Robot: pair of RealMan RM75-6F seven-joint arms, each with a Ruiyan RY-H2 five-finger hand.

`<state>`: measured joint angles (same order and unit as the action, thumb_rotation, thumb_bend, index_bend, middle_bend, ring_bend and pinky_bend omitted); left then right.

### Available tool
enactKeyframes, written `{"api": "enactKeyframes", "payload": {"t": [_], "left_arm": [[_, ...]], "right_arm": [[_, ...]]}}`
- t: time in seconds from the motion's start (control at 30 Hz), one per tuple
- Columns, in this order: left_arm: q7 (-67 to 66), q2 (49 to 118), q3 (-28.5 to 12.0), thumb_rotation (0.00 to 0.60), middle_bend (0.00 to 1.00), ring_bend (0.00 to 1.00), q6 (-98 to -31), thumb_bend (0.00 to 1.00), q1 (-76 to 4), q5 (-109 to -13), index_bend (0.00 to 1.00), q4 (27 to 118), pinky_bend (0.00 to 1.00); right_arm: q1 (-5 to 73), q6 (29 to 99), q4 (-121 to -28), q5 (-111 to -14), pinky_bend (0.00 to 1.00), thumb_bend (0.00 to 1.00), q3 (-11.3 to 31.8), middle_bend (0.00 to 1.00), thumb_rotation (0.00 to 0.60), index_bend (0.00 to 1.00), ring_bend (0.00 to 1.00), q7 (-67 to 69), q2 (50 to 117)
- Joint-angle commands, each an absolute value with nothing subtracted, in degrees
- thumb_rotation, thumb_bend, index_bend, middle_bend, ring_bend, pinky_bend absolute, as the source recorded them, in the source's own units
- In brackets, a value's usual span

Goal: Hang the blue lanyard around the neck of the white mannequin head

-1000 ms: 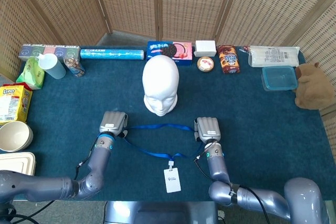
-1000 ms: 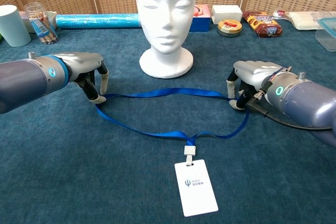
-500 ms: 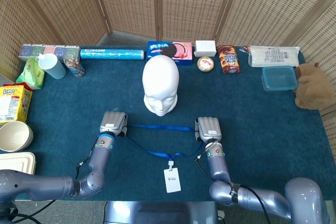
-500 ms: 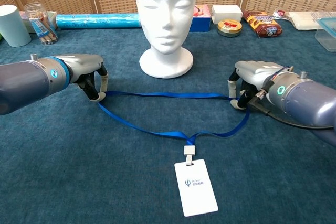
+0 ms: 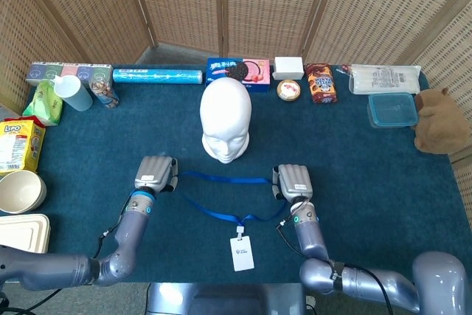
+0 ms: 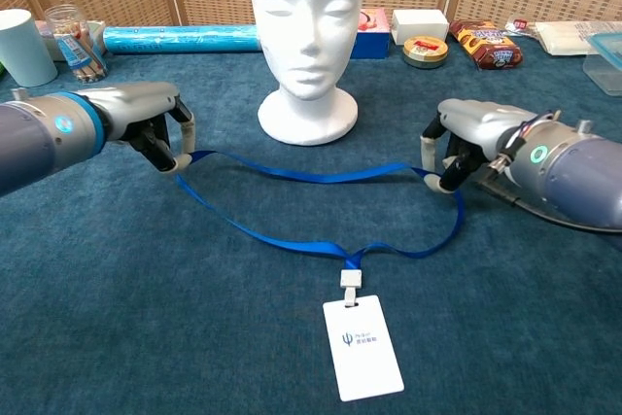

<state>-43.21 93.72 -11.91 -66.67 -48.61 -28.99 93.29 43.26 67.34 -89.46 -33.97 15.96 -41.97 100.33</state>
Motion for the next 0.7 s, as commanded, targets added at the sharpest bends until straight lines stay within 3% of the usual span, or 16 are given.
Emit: {"api": "enactKeyframes", "payload": {"t": [0.03, 0.3, 0.43, 0.7], "left_arm": [[-37.9, 90.3, -10.9, 0.568, 0.97, 1.0, -69.4, 0.46, -45.1, -34.9, 0.55, 98.4, 1.0], [-31.4, 84.6, -10.6, 0.567, 0.97, 1.0, -71.5, 0.46, -41.4, -43.6, 0.55, 104.8, 1.0], [-25.4, 77.7, -12.8, 0.567, 0.97, 1.0, -73.0, 0.46, -39.0, -49.9, 0.55, 112.1, 1.0], [-19.9, 70.9, -16.4, 0.565, 0.97, 1.0, -75.9, 0.46, -36.7, -57.9, 0.55, 117.9, 1.0]], "right_arm": [[41.3, 69.2, -97.9, -38.5, 1.0, 0.5, 15.9, 0.98, 0.6, 0.63, 1.0, -38.8, 95.9], [39.9, 70.5, -108.8, -43.9, 1.0, 0.5, 16.4, 0.98, 0.6, 0.64, 1.0, -36.2, 89.9], [39.1, 70.0, -118.7, -48.3, 1.0, 0.5, 18.9, 0.99, 0.6, 0.64, 1.0, -32.4, 83.5], [38.0, 66.0, -127.1, -50.3, 1.0, 0.5, 24.0, 0.99, 0.6, 0.64, 1.0, -22.4, 73.8]]}}
